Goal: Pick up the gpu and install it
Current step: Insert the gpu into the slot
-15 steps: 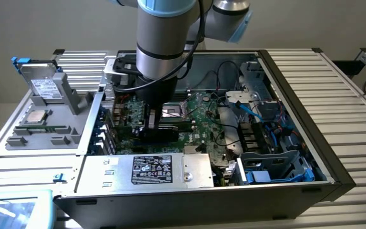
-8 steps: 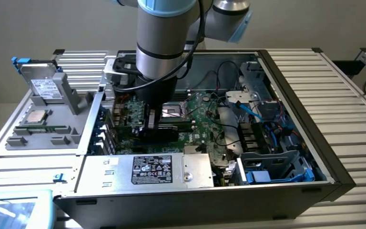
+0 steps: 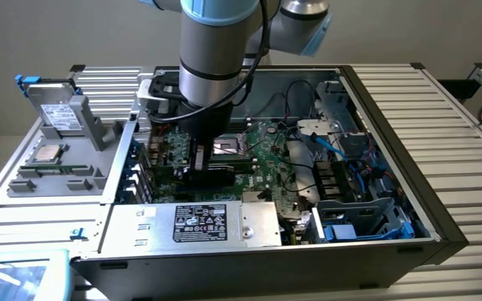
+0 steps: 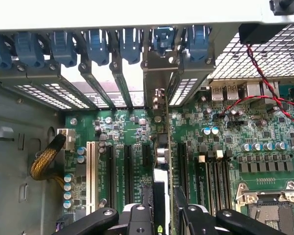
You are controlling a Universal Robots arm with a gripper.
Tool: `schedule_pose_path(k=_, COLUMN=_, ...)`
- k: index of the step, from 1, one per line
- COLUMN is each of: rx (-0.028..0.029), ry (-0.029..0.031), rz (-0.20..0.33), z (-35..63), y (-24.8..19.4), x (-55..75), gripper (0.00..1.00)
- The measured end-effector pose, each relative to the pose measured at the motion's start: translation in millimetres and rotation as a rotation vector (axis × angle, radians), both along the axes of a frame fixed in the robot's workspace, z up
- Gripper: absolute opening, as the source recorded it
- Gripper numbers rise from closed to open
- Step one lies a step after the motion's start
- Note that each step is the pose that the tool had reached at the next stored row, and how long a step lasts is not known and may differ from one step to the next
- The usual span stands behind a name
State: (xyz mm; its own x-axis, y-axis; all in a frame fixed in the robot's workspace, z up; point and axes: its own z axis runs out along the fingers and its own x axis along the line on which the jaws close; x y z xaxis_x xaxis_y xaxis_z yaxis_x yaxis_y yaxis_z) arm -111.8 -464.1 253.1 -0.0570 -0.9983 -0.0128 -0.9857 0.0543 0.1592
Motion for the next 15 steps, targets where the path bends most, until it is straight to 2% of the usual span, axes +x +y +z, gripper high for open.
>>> schedule_pose_path(k=5, rx=0.0001, ry=0.0001, rz=0.0, z=0.0, y=0.0, x=0.0, gripper=0.27)
schedule_pose_path(k=7, rx=0.0018, ry=0.0019, rz=0.0, z=1.9, y=0.1, x=0.3, gripper=0.27)
schedule_pose_path(k=10, rx=0.0002, ry=0.0077, rz=0.0, z=5.5, y=0.0, x=0.1, gripper=0.27)
schedule_pose_path(k=15, rx=-0.0005, ry=0.0083, rz=-0.005, z=3.7, y=0.3, x=0.2, gripper=0.27)
